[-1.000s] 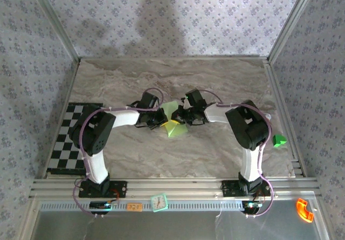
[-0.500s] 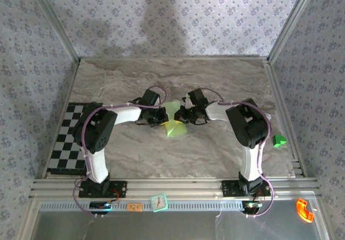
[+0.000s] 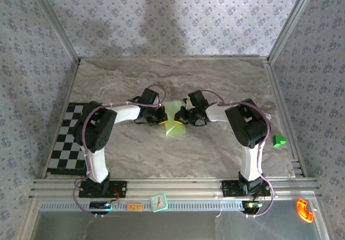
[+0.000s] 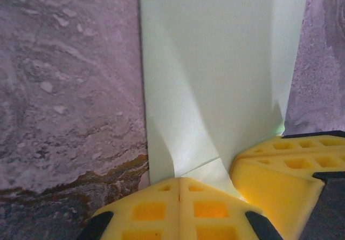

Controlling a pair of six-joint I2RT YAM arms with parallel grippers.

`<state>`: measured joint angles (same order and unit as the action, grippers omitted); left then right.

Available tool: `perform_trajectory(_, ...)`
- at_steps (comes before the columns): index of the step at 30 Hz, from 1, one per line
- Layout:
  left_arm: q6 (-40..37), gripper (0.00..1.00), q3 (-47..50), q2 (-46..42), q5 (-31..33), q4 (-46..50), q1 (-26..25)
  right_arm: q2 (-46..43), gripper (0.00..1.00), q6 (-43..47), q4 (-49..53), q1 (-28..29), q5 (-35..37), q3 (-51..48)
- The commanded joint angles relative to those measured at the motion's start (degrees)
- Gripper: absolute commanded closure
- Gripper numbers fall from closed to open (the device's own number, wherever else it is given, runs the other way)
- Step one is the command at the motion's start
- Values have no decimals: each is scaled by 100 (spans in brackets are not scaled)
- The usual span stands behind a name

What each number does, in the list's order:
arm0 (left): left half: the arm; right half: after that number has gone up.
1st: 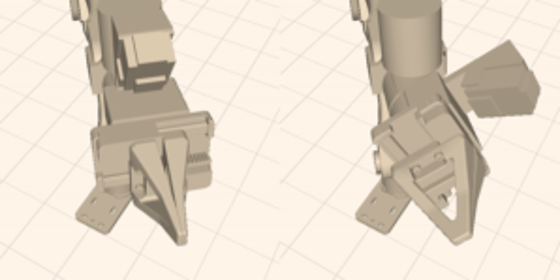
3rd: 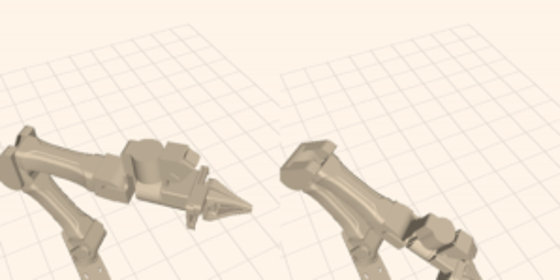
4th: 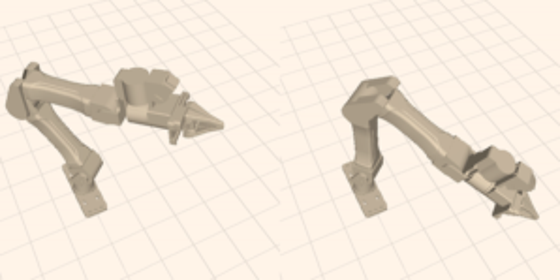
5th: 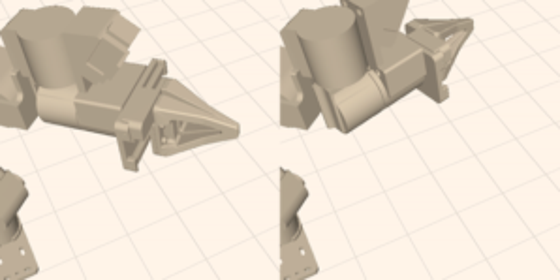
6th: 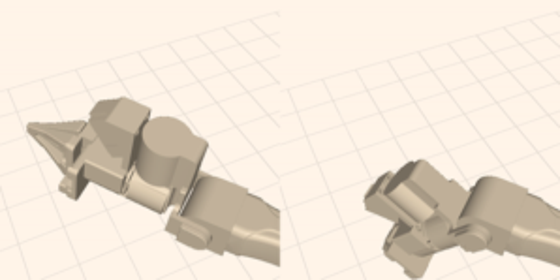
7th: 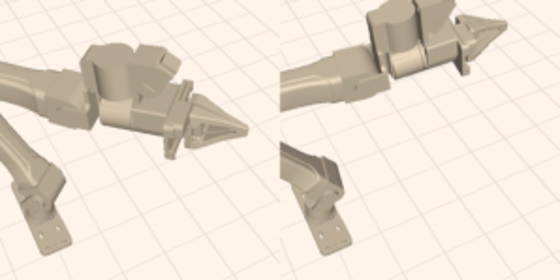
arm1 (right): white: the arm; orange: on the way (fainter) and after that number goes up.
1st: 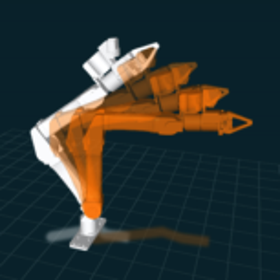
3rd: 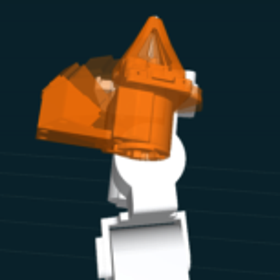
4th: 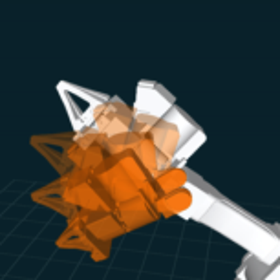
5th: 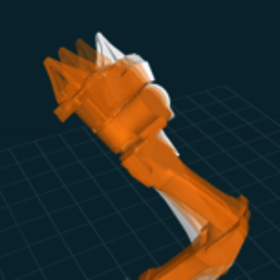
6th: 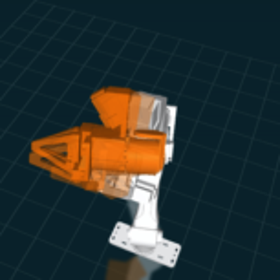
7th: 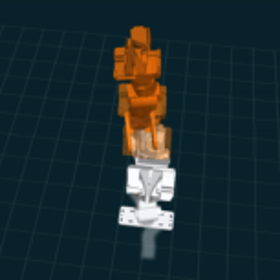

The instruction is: Fold a paper plane with a square sheet of paper (pick it up from the middle)

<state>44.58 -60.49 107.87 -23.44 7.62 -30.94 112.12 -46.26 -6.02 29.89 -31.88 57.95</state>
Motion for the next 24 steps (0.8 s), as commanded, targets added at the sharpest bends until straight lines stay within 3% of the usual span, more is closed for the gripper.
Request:
perform_trajectory(1, 234, 99, 29, -470, 122, 36, -127, 364, 96, -335, 474, 56, 947, -354)
perform_trajectory(11, 1323, 91, 863, -1016, 214, -937, -516, 302, 96, -540, 710, 112, 1407, -380)
perform_trajectory(24, 1475, 90, 794, -485, 148, -1157, -650, 337, 96, -691, 776, 135, 1474, -386)
